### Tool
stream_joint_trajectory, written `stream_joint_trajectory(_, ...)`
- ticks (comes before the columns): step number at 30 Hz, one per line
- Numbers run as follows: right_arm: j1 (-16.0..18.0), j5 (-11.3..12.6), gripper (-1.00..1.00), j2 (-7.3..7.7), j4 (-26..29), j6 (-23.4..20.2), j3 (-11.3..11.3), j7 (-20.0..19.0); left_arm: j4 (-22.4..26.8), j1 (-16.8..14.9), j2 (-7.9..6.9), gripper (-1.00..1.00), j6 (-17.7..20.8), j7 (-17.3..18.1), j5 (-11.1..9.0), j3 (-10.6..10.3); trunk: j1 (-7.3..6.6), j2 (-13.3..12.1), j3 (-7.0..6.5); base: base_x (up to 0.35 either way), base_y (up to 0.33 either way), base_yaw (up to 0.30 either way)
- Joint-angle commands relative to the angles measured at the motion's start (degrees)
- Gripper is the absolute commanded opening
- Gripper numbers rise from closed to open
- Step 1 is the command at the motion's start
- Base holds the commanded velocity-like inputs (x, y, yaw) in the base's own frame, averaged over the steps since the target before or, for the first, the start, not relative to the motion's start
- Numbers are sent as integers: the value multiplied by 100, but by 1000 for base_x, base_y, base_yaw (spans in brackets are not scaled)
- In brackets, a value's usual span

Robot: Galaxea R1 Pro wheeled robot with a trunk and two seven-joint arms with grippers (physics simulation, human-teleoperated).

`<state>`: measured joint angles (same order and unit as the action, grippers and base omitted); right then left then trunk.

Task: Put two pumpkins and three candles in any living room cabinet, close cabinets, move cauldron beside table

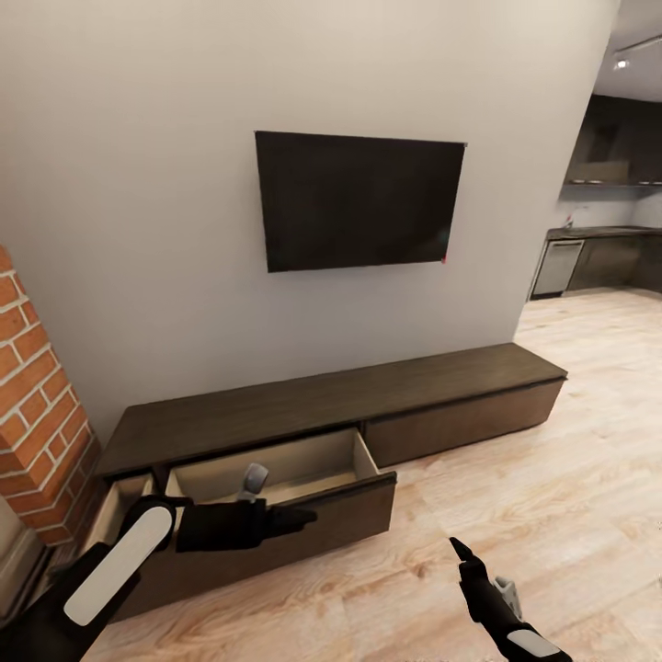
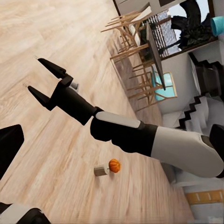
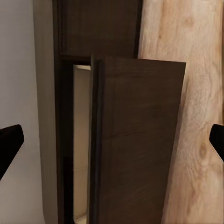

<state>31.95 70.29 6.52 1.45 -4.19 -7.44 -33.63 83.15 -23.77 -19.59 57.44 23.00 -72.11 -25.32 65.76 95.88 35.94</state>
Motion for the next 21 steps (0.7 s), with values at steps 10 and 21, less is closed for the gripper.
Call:
stream_joint_trajectory(10, 4, 11, 100, -2, -5, -36, -47, -21, 0, -5, -10, 100, 4, 46, 13, -28, 0, 3, 3, -145, 0, -31)
stream_joint_trajectory(21, 4, 11, 100, -1, -5, -37, -47, -20, 0, -5, -10, 100, 4, 53, 12, -36, 0, 3, 3, -163, 0, 0)
